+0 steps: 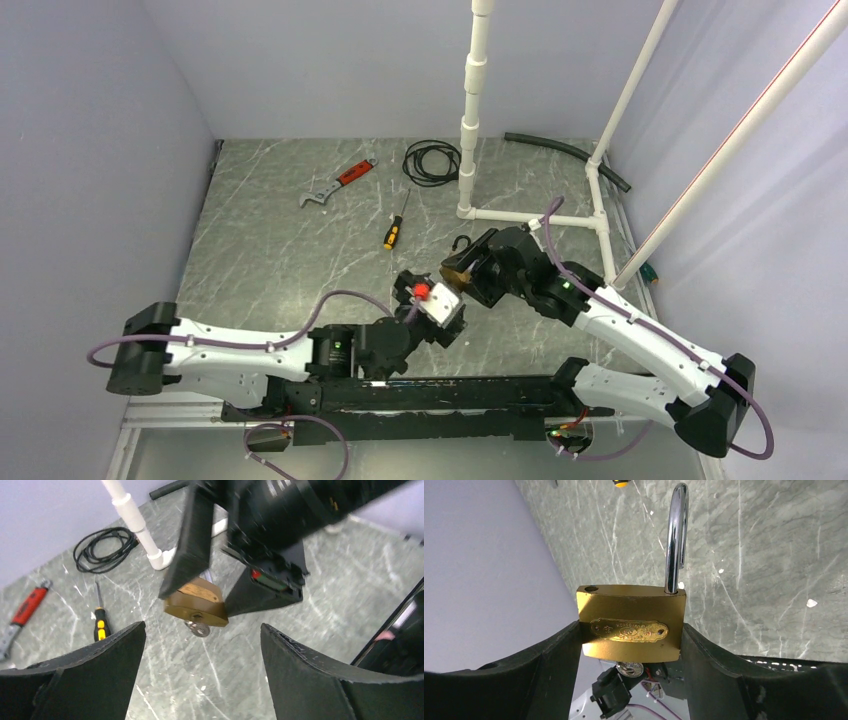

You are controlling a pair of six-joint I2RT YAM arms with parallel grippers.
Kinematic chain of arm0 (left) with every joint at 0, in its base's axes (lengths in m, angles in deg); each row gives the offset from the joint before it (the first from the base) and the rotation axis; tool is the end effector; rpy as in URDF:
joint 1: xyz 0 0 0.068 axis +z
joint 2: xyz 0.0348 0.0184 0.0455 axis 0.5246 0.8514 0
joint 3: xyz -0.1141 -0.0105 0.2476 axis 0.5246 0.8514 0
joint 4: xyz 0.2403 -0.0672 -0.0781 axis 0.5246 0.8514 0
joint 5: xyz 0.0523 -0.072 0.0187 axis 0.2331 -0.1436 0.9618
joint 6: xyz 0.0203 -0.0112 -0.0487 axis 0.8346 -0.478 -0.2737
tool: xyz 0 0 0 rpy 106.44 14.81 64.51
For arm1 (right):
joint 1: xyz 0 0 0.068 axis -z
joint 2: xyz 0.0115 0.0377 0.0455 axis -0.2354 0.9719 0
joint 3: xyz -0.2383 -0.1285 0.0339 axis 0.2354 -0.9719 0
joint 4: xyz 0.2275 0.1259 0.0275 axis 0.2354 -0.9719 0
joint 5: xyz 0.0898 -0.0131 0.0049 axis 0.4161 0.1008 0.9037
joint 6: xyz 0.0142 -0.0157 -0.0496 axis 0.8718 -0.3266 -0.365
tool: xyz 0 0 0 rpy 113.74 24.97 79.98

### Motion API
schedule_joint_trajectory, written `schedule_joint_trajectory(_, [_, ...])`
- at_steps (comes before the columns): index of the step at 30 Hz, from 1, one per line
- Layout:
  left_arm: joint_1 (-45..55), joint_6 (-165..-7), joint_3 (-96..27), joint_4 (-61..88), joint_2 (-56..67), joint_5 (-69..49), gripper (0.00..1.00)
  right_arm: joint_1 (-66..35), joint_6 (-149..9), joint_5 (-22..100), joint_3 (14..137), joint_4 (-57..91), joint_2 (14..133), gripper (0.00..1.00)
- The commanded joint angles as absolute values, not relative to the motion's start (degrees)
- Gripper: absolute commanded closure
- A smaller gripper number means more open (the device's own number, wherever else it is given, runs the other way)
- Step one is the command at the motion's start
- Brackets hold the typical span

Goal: Unlock with the key

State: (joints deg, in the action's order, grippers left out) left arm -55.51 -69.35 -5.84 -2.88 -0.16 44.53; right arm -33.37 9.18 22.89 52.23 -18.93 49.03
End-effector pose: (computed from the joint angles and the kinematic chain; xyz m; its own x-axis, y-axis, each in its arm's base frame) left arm 0.0394 -0.2706 0.2962 0.0480 0.1835 -0.9819 0.6526 0.7384 0.1699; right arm 0.1437 0.1464 0.3031 -0.6746 0.7229 -0.1492 0.4036 0.5305 0.7454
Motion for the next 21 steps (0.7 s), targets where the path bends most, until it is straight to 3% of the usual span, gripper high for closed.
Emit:
schedule_joint_trajectory(1, [-55.64, -89.67, -10.11, 8.08, -4.78, 51.06, 0.1, -33.5, 9.65, 20.36, 52.49, -12.59, 46.57, 1.0])
schedule_joint_trajectory(7, [-55.53, -101.4, -9.42, 10.44, -7.49, 47.68, 0.06, -33.5, 9.2, 18.36, 51.81, -11.74, 44.81, 1.0])
schedule_joint_trajectory(15, [-52.65, -108.77, -3.01, -3.66, -5.75, 47.77, 0.17, -33.52, 8.09, 18.97, 51.23, -8.87, 43.08, 1.0])
schedule_joint_trajectory(21, [-46.89, -110.92, 0.52, -13.67, -2.68, 41.11, 0.21, -33.53, 7.03, 20.03, 51.39, -7.76, 42.56, 1.0])
